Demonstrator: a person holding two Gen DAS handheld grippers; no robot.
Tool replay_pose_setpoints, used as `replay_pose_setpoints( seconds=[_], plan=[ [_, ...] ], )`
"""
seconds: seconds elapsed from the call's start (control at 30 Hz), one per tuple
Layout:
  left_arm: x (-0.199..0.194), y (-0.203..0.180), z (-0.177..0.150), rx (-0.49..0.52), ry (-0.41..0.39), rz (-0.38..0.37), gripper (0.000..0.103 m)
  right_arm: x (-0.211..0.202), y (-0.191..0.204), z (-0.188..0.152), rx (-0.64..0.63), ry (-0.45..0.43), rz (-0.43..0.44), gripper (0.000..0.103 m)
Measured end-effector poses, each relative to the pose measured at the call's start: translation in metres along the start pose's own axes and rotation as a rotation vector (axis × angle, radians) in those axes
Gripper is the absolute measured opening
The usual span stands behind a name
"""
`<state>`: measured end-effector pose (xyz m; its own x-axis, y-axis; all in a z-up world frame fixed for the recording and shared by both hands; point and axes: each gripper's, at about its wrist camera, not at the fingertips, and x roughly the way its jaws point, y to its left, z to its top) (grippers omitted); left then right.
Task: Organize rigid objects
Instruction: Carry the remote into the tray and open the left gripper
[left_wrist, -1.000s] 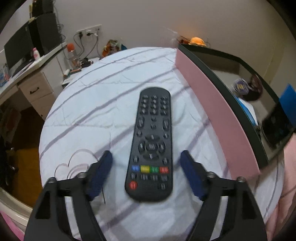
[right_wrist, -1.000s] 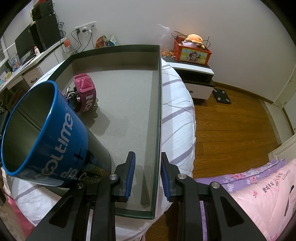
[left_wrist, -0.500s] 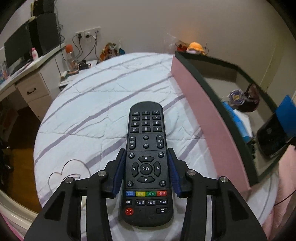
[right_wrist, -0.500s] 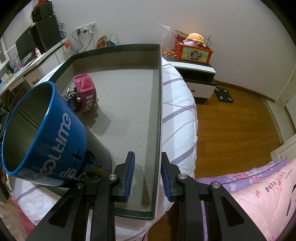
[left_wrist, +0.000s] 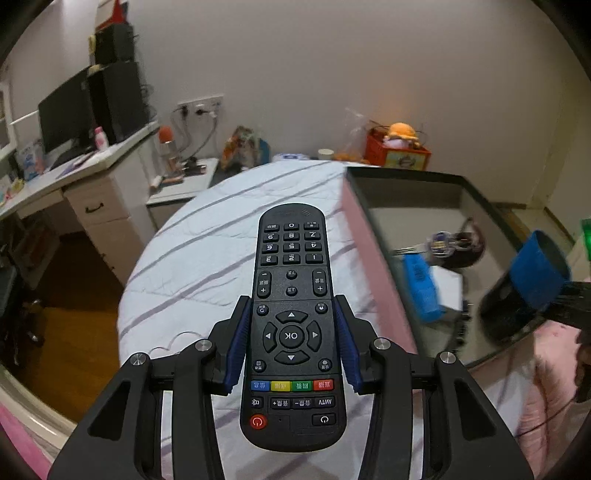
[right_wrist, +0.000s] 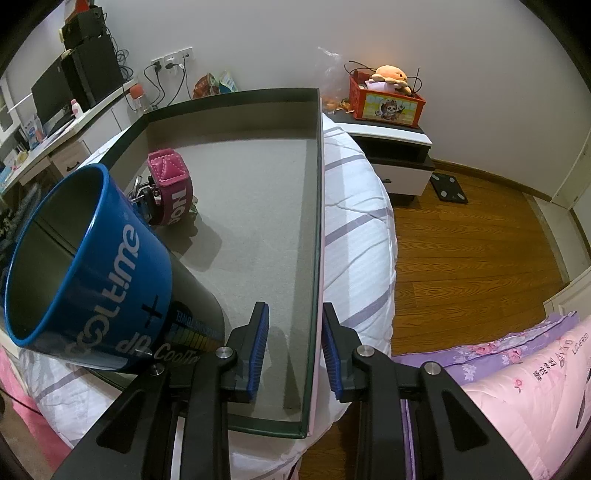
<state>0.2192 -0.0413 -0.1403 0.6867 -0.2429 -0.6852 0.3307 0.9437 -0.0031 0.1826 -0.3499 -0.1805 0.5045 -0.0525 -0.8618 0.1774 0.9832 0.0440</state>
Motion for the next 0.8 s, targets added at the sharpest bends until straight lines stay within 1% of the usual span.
replay_pose_setpoints(
  seconds=[0.13,0.4,0.47,0.57,0.7,0.8],
  plan=[
    [-0.003,-0.022,0.011,0.03,-0.017,-0.027,0.044,-0.001,0.0,0.0,-0.003,0.0,0.001,0.03],
    [0.001,-0.073,0.034,0.08,-0.025,-0.108,0.044,-0.002,-0.001,0.0,-0.003,-0.005,0.017,0.03],
    [0.007,-0.083,0.038,0.08,-0.015,-0.137,0.044,-0.001,-0.002,0.0,-0.002,-0.005,0.019,0.03],
    [0.019,-0.097,0.038,0.085,0.015,-0.156,0.044,-0.002,-0.002,0.0,-0.004,-0.006,0.021,0.031],
    [0.033,-0.112,0.034,0.102,0.061,-0.186,0.044,-0.001,-0.002,0.001,-0.007,-0.006,0.025,0.031],
    [0.035,-0.119,0.03,0.11,0.072,-0.201,0.044,-0.001,-0.003,0.001,-0.007,-0.007,0.025,0.031]
  ],
)
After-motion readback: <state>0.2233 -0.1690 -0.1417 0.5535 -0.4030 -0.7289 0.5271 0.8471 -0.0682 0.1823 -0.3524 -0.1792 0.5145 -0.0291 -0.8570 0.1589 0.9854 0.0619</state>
